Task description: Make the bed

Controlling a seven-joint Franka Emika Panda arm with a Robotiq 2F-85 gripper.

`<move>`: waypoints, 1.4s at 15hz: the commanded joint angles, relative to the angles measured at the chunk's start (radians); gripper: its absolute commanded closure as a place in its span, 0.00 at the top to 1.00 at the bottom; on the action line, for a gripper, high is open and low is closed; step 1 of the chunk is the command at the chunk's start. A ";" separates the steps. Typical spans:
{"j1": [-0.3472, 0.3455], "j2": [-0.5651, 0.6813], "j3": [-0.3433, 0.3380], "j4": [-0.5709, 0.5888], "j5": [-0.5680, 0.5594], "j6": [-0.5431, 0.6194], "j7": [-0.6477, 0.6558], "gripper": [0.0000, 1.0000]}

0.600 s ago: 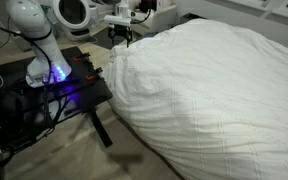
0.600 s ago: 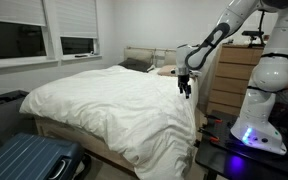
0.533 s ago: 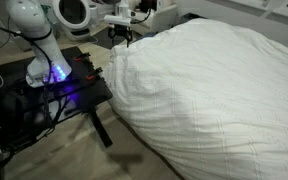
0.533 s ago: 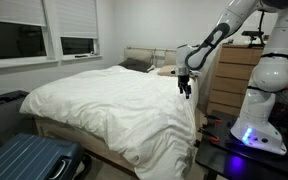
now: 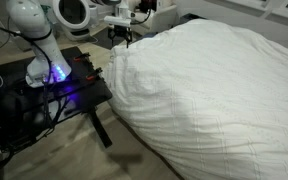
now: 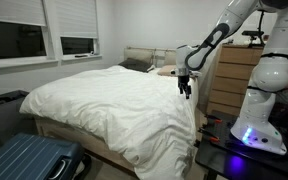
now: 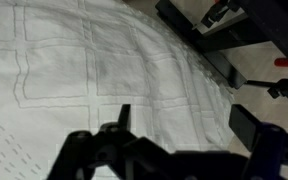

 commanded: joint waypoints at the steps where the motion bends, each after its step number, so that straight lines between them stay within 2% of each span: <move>1: -0.006 0.000 0.007 0.001 0.001 -0.002 -0.001 1.00; 5: -0.006 0.000 0.007 0.001 0.002 -0.002 0.000 1.00; 8: 0.023 -0.011 0.054 -0.063 -0.074 0.045 0.059 1.00; 13: 0.106 0.069 0.167 -0.093 -0.161 0.129 0.170 1.00; 17: 0.142 0.141 0.203 -0.082 -0.322 0.217 0.337 1.00; 21: 0.160 0.241 0.177 -0.046 -0.577 0.312 0.555 1.00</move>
